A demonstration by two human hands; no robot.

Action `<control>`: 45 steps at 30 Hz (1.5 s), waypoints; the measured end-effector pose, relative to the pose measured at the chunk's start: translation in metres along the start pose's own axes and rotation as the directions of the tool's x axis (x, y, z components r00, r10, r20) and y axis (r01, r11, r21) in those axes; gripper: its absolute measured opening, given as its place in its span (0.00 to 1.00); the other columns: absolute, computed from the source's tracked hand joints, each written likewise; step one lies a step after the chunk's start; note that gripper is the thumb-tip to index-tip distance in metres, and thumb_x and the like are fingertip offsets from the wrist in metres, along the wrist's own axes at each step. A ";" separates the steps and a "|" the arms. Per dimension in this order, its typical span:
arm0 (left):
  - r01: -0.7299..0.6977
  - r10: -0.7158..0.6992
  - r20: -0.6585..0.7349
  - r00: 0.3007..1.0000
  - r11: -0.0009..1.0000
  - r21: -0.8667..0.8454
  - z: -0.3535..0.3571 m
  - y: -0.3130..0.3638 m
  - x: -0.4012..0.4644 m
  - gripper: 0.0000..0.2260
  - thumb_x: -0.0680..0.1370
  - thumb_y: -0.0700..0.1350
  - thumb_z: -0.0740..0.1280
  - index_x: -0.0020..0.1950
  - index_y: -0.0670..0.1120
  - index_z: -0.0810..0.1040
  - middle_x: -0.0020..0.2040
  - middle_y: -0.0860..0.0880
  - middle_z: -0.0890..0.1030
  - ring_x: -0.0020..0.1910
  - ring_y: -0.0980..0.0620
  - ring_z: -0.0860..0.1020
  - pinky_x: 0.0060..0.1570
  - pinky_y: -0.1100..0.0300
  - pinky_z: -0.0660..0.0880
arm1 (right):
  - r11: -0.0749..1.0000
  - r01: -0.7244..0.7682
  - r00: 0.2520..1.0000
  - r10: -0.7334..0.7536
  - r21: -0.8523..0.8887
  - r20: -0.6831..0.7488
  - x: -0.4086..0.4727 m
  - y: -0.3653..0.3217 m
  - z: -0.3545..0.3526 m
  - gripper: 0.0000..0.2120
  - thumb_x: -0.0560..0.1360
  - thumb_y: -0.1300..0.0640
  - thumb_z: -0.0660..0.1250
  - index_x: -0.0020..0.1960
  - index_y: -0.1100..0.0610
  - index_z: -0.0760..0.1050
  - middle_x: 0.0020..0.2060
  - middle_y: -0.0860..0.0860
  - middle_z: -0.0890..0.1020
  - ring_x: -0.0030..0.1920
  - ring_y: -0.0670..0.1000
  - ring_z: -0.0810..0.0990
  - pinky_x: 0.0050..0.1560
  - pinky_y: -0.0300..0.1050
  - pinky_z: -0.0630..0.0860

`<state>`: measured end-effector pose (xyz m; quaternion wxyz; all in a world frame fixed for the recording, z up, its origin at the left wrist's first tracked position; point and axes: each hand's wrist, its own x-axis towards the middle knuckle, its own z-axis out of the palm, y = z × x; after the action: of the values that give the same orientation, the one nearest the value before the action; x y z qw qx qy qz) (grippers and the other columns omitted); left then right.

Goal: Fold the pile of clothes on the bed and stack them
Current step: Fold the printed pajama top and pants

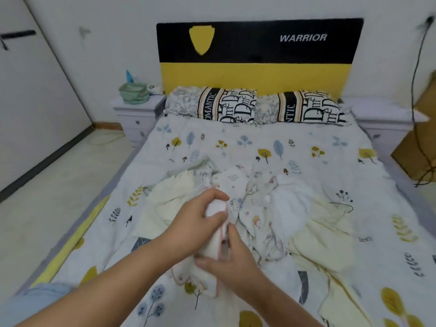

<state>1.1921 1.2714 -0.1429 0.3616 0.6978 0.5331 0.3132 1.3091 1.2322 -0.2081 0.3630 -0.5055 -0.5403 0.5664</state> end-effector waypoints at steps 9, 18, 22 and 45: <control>-0.055 0.060 -0.075 0.995 0.996 0.071 -0.043 0.100 -0.038 0.16 0.80 0.43 0.58 0.68 0.51 0.68 0.55 0.51 0.79 0.52 0.54 0.76 0.53 0.59 0.72 | 0.979 0.096 0.948 -0.144 -0.178 -0.283 -0.078 -0.140 -0.055 0.08 0.71 0.68 0.58 0.46 0.59 0.72 0.37 0.57 0.77 0.36 0.52 0.73 0.37 0.44 0.70; -0.028 0.036 -0.046 0.998 0.985 0.169 -0.042 0.142 -0.096 0.09 0.75 0.49 0.66 0.40 0.44 0.76 0.44 0.43 0.75 0.45 0.53 0.69 0.39 0.60 0.62 | 0.972 0.185 0.957 -0.211 -0.146 -0.197 -0.186 -0.272 -0.070 0.16 0.71 0.69 0.60 0.40 0.52 0.80 0.32 0.54 0.79 0.33 0.52 0.76 0.35 0.43 0.71; -0.013 0.013 -0.076 0.997 1.000 -0.010 -0.071 0.175 -0.119 0.12 0.76 0.40 0.60 0.33 0.46 0.67 0.31 0.51 0.70 0.32 0.54 0.67 0.33 0.59 0.61 | 0.986 0.116 0.935 -0.150 -0.124 -0.322 -0.227 -0.281 -0.087 0.10 0.73 0.67 0.61 0.43 0.54 0.78 0.31 0.53 0.80 0.31 0.52 0.77 0.30 0.42 0.72; -0.227 0.134 -0.370 0.919 0.949 -0.219 -0.121 0.286 -0.195 0.13 0.79 0.41 0.52 0.44 0.39 0.75 0.42 0.39 0.77 0.42 0.45 0.75 0.43 0.51 0.72 | 0.709 -0.315 0.798 -0.162 -0.631 -0.580 -0.294 -0.204 -0.038 0.04 0.72 0.62 0.59 0.44 0.54 0.68 0.43 0.52 0.74 0.40 0.53 0.71 0.38 0.45 0.67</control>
<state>1.1950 1.0541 0.1526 0.3175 0.6245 0.4766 0.5311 1.3842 0.9907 0.0480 0.2691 -0.7789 -0.5478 0.1443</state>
